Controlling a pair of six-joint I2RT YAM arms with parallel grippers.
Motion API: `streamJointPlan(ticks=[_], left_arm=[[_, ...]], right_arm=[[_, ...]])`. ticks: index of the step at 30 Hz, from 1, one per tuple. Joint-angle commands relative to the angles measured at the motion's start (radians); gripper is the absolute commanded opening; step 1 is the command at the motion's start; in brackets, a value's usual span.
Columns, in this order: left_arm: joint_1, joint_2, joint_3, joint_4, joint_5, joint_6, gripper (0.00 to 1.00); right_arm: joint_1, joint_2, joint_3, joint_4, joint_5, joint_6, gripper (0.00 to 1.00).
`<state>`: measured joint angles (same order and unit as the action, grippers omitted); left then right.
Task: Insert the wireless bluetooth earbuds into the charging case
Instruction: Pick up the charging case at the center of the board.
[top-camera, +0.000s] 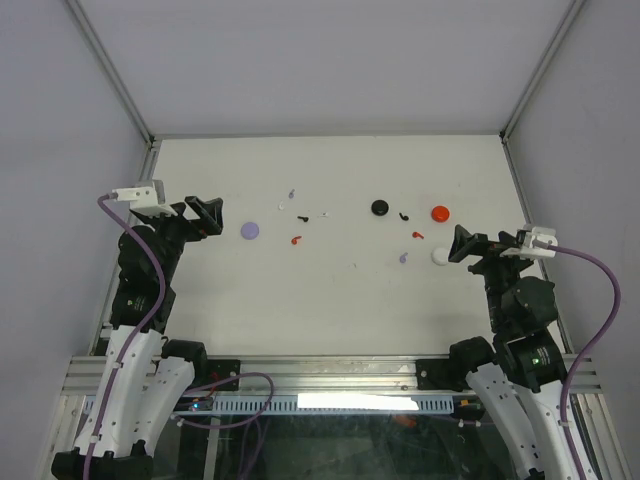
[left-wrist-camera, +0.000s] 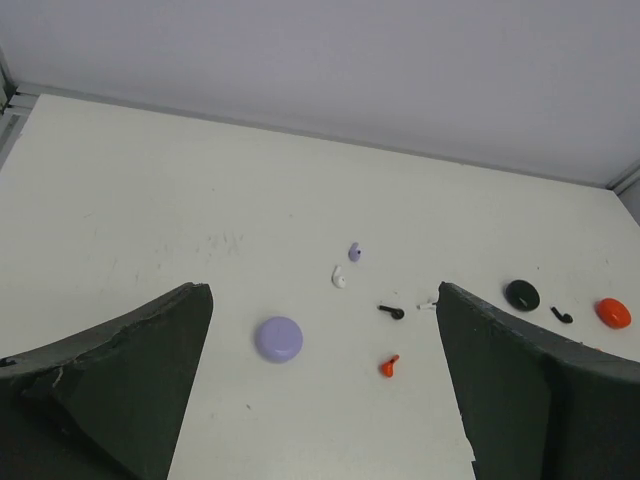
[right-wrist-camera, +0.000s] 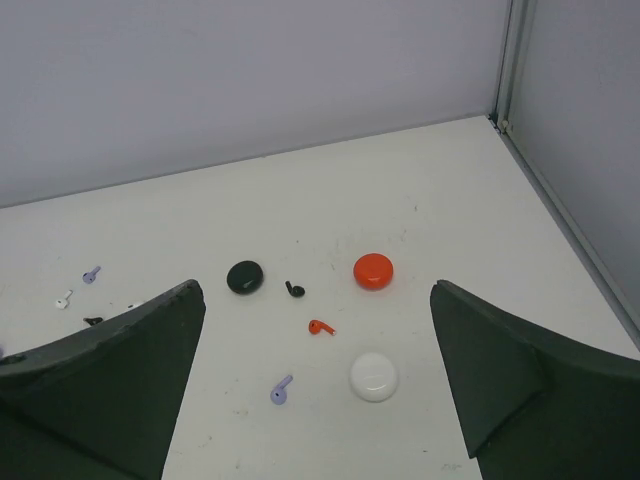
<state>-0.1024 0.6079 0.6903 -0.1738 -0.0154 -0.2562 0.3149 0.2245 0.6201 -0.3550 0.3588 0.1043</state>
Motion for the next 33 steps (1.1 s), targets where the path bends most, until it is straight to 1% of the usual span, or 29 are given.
streamJointPlan(ticks=[1,8,14,19,23,27,30,33], left_arm=[[0.015,-0.003,0.008,0.057,0.020,-0.022,0.99],[0.014,0.048,0.036,0.041,0.010,-0.073,0.99],[0.014,0.184,0.123,-0.093,0.069,-0.152,0.99],[0.013,0.332,0.163,-0.215,0.080,-0.197,0.99],[0.007,0.464,0.194,-0.283,0.053,-0.219,0.99],[-0.028,0.601,0.241,-0.316,-0.009,-0.228,0.99],[-0.058,0.709,0.302,-0.341,-0.022,-0.205,0.99],[-0.093,0.828,0.363,-0.365,-0.078,-0.167,0.99]], right_arm=[[0.001,-0.007,0.017,0.059,0.004,0.006,0.99],[-0.005,-0.028,0.010,0.060,0.002,0.002,0.99],[-0.008,-0.016,0.009,0.054,-0.008,0.002,0.99],[-0.008,-0.015,0.010,0.052,-0.022,0.003,0.99],[-0.007,-0.029,-0.003,0.060,-0.014,0.002,0.99],[-0.008,-0.036,-0.006,0.063,-0.029,0.005,0.99],[-0.008,-0.043,-0.008,0.068,-0.031,0.005,0.99],[-0.008,-0.059,-0.015,0.070,-0.025,0.002,0.99]])
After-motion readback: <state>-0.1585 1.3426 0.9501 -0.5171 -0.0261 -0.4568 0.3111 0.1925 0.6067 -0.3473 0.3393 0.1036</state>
